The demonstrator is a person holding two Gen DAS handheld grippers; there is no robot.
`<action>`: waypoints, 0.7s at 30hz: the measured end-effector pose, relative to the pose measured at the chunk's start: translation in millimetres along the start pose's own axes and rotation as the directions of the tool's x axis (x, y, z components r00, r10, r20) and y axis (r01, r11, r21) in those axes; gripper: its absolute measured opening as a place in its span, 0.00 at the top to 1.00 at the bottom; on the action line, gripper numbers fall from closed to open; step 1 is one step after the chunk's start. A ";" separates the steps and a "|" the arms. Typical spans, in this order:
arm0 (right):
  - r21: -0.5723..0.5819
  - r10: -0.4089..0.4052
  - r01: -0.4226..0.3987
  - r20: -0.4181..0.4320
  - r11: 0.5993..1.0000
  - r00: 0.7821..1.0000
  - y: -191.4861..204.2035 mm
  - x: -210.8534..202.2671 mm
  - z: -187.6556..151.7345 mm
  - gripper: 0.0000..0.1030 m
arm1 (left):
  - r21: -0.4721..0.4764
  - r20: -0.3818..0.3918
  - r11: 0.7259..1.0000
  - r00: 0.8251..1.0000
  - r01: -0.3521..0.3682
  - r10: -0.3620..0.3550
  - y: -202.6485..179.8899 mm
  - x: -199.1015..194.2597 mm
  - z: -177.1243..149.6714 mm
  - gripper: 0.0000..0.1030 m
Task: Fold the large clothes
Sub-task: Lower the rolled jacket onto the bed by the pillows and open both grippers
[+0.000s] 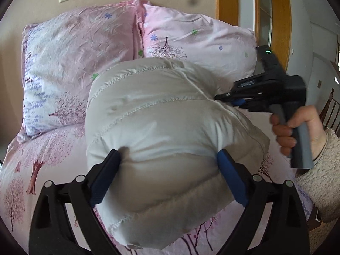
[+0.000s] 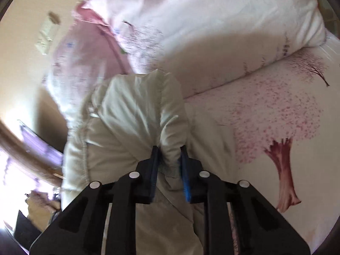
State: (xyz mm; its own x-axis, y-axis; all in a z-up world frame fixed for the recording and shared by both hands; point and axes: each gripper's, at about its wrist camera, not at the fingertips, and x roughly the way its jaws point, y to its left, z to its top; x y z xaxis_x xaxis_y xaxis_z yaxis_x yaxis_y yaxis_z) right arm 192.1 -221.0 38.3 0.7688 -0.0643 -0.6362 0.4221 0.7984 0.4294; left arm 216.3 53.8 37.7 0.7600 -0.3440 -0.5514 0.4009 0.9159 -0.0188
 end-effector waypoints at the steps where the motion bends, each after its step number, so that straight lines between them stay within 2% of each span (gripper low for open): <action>1: 0.015 -0.011 0.011 -0.008 1.000 1.000 -2.4 5.3 1.8 0.81 | 0.011 0.003 1.000 1.000 -0.003 0.003 -3.8 1.4 1.0 0.11; 3: -0.002 -0.034 0.034 -0.020 0.999 0.999 -4.4 7.9 1.7 0.78 | 0.028 0.003 1.000 1.000 -0.012 0.012 -9.8 4.9 3.0 0.09; 4: -0.006 -0.046 0.045 -0.017 0.999 0.999 -4.0 5.4 2.5 0.73 | 0.027 -0.001 1.000 1.000 -0.014 0.014 -10.0 5.6 3.2 0.08; 5: -0.008 -0.046 0.046 0.008 0.999 0.999 -2.1 -4.4 0.0 0.73 | 0.023 -0.007 1.000 1.000 -0.010 0.010 -9.1 5.6 2.8 0.08; 7: -0.050 0.001 0.002 0.064 0.999 0.998 5.5 -31.0 -12.6 0.72 | 0.019 -0.010 1.000 1.000 -0.003 0.003 -5.8 5.3 1.4 0.08; 9: -0.142 0.060 -0.046 0.097 0.989 0.993 21.7 -53.6 -31.9 0.72 | 0.013 -0.013 1.000 1.000 0.004 -0.003 -3.3 5.1 0.2 0.08; 11: -0.213 0.098 -0.079 0.080 0.974 0.992 33.0 -65.6 -54.9 0.72 | 0.015 -0.013 1.000 1.000 0.003 -0.002 -3.6 5.3 0.6 0.08; 13: -0.259 0.084 -0.065 0.060 0.964 0.995 36.9 -69.9 -72.7 0.72 | 0.015 -0.011 1.000 1.000 0.000 0.000 -4.2 5.2 0.5 0.08; 15: -0.285 -0.009 0.015 0.022 0.959 1.000 36.5 -55.3 -85.1 0.72 | 0.012 -0.008 1.000 1.000 0.000 0.000 -4.3 5.3 0.2 0.08; 16: -0.280 -0.031 0.030 0.000 0.960 1.000 31.8 -44.6 -88.0 0.72 | 0.013 -0.007 1.000 1.000 0.002 -0.002 -4.5 5.3 0.2 0.07; 19: -0.262 -0.031 0.029 -0.006 0.965 0.999 27.4 -30.9 -87.5 0.72 | 0.038 0.007 0.999 1.000 -0.020 0.019 -10.4 1.5 -0.2 0.07; 21: -0.266 -0.022 0.022 0.004 0.964 1.000 27.9 -32.7 -84.2 0.72 | 0.013 0.019 1.000 1.000 -0.024 0.024 -8.9 -7.2 0.7 0.06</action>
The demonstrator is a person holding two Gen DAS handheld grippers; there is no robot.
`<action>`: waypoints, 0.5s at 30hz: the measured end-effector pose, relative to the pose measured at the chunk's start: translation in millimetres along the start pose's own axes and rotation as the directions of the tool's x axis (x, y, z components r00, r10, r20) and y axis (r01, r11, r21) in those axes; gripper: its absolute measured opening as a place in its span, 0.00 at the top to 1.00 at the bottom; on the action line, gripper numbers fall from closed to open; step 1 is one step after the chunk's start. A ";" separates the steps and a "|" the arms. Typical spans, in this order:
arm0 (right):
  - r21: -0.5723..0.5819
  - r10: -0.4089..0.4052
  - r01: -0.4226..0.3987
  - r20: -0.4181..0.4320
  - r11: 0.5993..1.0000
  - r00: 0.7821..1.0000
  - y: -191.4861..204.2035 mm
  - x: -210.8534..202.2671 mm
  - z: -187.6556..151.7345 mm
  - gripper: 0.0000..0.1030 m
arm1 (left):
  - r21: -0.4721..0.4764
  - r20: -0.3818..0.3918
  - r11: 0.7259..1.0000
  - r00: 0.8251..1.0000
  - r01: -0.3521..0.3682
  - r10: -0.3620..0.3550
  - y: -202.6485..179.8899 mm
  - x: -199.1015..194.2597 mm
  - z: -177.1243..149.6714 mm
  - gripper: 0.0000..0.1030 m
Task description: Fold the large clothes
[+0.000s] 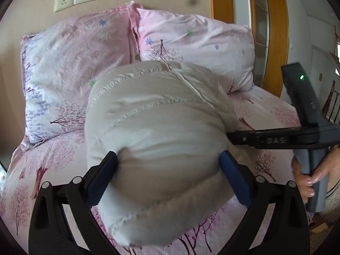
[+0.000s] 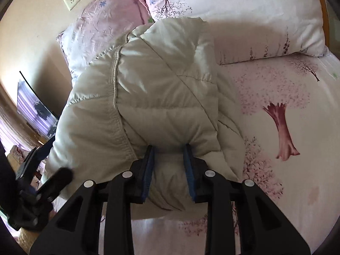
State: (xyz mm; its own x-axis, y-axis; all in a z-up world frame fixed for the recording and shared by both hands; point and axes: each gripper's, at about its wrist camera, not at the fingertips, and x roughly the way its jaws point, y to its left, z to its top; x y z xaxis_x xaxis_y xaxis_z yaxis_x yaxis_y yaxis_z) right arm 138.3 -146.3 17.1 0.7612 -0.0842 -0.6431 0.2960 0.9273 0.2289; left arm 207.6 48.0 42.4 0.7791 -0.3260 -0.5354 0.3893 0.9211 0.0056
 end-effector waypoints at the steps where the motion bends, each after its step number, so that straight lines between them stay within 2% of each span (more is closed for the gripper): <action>1: 0.001 -0.001 0.001 0.006 1.000 1.000 -0.3 -5.1 -1.3 0.69 | -0.032 0.011 0.999 1.000 0.012 -0.012 4.5 -6.3 0.1 0.06; 2: 0.005 -0.018 0.017 0.023 1.000 1.000 -0.1 -16.1 -3.2 0.66 | -0.083 0.031 0.996 0.999 0.032 -0.030 12.1 -16.5 -1.0 0.05; 3: 0.004 -0.028 0.028 0.045 1.000 0.999 0.4 -26.2 -5.9 0.50 | -0.116 0.050 0.992 0.998 0.042 -0.037 17.6 -24.2 -2.2 0.02; 4: -0.001 -0.043 0.043 0.081 0.999 0.996 -0.2 -39.3 -10.9 0.29 | -0.146 0.070 0.988 0.997 0.049 -0.039 23.1 -32.4 -4.6 0.02; 6: -0.033 -0.066 0.072 0.168 0.997 0.984 7.0 -61.0 -17.3 0.15 | -0.201 0.095 0.978 0.995 0.051 -0.033 35.0 -48.1 -10.4 0.02; 10: -0.068 -0.083 0.102 0.231 0.992 0.969 17.1 -81.4 -28.4 0.04 | -0.277 0.065 0.961 0.998 0.017 0.001 47.9 -64.7 -26.9 0.02; 13: -0.075 -0.116 0.139 0.252 0.987 0.961 22.7 -90.2 -39.8 0.01 | -0.286 0.018 0.957 0.999 -0.043 0.051 48.2 -72.1 -39.9 0.02; 15: -0.078 -0.124 0.147 0.240 0.986 0.963 25.4 -93.7 -45.8 0.01 | -0.274 -0.011 0.957 0.995 -0.096 0.097 46.3 -77.4 -48.1 0.02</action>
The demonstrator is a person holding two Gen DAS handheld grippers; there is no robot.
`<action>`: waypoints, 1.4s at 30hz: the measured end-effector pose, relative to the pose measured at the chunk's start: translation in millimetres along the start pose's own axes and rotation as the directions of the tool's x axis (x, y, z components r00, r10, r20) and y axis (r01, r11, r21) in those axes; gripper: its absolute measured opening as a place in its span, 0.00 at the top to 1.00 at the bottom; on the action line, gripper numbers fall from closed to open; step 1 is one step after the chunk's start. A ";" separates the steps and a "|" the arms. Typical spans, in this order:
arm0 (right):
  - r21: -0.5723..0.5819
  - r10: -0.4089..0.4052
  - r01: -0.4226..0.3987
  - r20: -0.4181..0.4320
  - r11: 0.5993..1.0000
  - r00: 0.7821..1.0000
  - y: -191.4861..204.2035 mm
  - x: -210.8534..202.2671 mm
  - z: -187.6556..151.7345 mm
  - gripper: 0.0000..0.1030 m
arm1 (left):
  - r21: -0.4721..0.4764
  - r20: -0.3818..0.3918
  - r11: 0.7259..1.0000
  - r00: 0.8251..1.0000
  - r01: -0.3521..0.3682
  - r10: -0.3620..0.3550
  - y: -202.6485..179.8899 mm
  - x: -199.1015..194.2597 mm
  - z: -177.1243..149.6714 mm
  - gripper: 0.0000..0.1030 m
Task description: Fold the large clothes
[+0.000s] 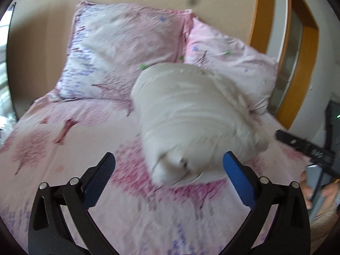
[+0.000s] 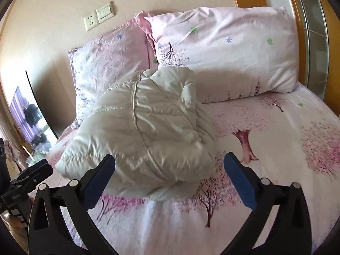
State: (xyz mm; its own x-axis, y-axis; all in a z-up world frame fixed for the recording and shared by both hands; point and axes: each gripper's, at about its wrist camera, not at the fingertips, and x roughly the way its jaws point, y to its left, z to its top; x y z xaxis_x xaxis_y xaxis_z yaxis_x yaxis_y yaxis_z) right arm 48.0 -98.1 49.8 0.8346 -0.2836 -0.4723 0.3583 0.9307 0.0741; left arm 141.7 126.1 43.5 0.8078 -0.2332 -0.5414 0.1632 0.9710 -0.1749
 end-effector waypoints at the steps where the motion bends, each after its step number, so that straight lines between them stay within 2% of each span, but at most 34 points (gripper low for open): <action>1: 0.001 0.004 -0.004 -0.005 1.000 1.000 0.1 -3.2 -2.5 0.01 | 0.007 -0.009 0.999 0.999 -0.039 0.039 -0.3 -2.7 -4.2 0.02; 3: 0.003 0.015 -0.015 -0.015 1.000 1.000 3.3 -8.8 -7.5 0.01 | 0.015 -0.035 0.993 0.992 -0.120 0.121 -1.4 -5.3 -9.9 0.02; 4: -0.002 0.015 -0.015 -0.023 1.000 1.000 5.1 -11.2 -10.8 0.01 | 0.021 -0.044 0.991 0.990 -0.134 0.134 -1.7 -5.8 -11.6 0.02; 7: -0.032 0.012 -0.013 -0.042 0.999 0.999 14.0 -16.9 -17.1 0.01 | 0.016 -0.069 0.990 0.988 -0.137 0.138 -2.5 -10.3 -18.4 0.02; 10: -0.060 0.002 -0.007 -0.072 0.998 0.997 21.4 -19.2 -24.7 0.01 | 0.025 -0.135 0.987 0.977 -0.161 0.163 -5.5 -10.0 -24.3 0.02; 12: -0.071 -0.012 0.005 -0.100 0.997 0.995 24.4 -17.5 -30.8 0.01 | 0.027 -0.178 0.989 0.972 -0.149 0.151 -7.8 -8.2 -28.1 0.02; 15: -0.089 -0.057 0.045 -0.138 0.995 0.989 27.7 -11.8 -39.1 0.01 | 0.029 -0.250 0.991 0.959 -0.131 0.134 -9.6 -1.0 -33.5 0.02; 21: -0.118 -0.128 0.101 -0.241 0.988 0.962 31.2 3.2 -49.4 0.01 | 0.044 -0.346 0.988 0.925 -0.150 0.156 -12.5 13.2 -44.5 0.02; 32: -0.127 -0.175 0.139 -0.335 0.982 0.926 33.2 18.5 -59.1 0.01 | 0.055 -0.439 0.985 0.882 -0.164 0.172 -9.6 27.2 -49.5 0.02; 42: -0.138 -0.193 0.153 -0.352 0.979 0.916 34.1 21.9 -62.4 0.01 | 0.060 -0.453 0.984 0.874 -0.169 0.178 -9.0 31.6 -50.7 0.02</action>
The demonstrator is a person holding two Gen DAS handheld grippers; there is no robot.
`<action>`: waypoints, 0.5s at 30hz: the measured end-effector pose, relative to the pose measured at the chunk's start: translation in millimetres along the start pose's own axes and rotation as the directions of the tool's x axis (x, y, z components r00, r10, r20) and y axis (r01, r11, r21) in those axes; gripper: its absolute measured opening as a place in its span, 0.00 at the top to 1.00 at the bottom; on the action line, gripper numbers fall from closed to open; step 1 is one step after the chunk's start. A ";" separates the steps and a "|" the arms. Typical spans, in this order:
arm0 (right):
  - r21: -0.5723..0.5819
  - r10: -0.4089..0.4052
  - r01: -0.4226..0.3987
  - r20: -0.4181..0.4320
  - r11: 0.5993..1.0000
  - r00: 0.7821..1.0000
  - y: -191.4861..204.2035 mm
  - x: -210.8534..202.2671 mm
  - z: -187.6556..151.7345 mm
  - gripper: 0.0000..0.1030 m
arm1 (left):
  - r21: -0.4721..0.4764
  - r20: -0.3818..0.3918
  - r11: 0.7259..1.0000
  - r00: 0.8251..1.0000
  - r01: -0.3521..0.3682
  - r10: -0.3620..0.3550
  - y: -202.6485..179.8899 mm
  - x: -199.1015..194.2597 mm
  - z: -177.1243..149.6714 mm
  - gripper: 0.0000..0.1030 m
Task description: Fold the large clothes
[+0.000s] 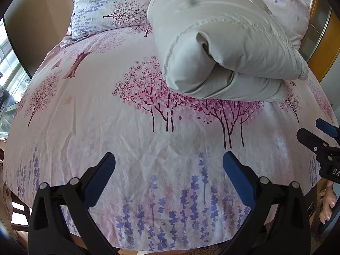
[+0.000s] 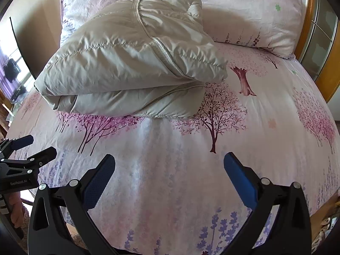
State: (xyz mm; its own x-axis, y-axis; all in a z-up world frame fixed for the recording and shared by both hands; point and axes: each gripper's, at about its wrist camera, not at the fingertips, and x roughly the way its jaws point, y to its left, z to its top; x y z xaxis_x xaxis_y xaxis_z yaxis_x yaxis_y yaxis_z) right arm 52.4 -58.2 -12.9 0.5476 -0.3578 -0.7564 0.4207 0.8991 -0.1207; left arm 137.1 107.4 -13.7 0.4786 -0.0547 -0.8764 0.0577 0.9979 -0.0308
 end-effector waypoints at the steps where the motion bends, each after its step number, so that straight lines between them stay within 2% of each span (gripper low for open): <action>1: 0.000 0.000 0.000 0.000 1.000 1.000 -0.2 0.1 0.0 0.01 | -0.001 -0.001 1.000 1.000 0.001 -0.001 0.1 0.4 0.3 0.02; 15: 0.001 0.000 0.000 -0.002 1.000 1.000 -1.1 2.3 0.6 0.01 | -0.006 -0.001 1.000 1.000 0.003 -0.003 0.3 1.2 0.1 0.02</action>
State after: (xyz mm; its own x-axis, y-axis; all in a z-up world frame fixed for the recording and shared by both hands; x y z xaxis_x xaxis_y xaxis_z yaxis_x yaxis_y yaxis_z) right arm 53.6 -60.2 -14.1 0.5463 -0.3578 -0.7573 0.4214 0.8988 -0.1206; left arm 137.8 107.6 -14.7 0.4772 -0.0580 -0.8769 0.0542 0.9979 -0.0365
